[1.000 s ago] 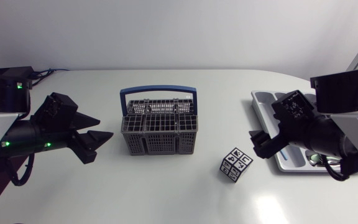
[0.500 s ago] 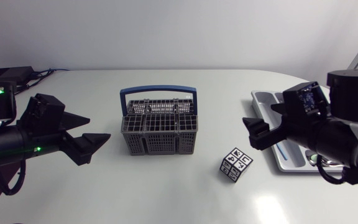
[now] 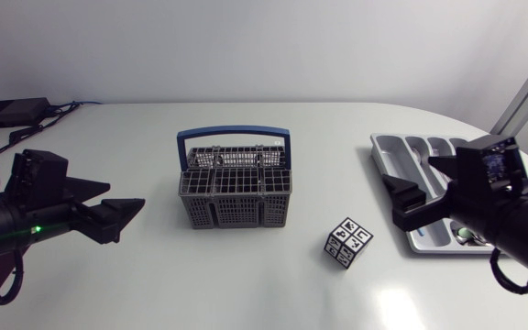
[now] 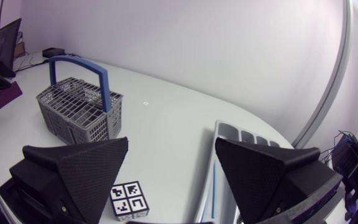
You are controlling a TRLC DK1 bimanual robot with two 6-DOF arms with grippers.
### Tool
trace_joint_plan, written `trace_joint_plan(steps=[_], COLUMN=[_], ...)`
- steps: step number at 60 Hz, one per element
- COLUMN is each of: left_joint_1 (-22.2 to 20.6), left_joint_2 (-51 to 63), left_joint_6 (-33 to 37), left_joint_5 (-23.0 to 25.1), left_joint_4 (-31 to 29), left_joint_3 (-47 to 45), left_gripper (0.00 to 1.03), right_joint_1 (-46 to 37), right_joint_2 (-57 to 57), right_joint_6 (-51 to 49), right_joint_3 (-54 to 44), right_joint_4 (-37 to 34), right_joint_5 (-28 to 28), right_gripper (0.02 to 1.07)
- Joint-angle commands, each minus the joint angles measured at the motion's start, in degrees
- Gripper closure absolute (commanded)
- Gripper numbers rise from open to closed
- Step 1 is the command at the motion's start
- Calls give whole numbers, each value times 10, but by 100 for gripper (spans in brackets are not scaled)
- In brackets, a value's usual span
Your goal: Transfer all utensils from the basket to the drawer tray.
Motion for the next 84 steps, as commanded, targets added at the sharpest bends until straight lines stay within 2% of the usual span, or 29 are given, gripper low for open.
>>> trace_joint_plan(steps=[1,11,22,36,68,84], left_joint_1=[15,36,36,74,49,36], left_joint_2=[-20,-73,-123,-163,-327,-406], left_joint_6=[-17,-28,-27,-35,-86,-111], left_joint_5=[-2,-11,-35,-47,-120,-156], left_joint_4=[-3,31,47,105,137,152], left_joint_3=[-21,-51,-79,-136,-234,-281], left_gripper=[5,5,5,5,5,6], right_joint_1=[-30,-78,-101,-129,-193,-194], right_joint_2=[-34,-93,-147,-218,-380,-381], right_joint_6=[-9,-28,-9,20,88,88], right_joint_3=[-20,-47,-89,-144,-271,-272], right_joint_4=[13,14,24,39,72,73], right_joint_5=[7,7,-9,-31,-82,-82], right_gripper=[6,6,6,6,7,7])
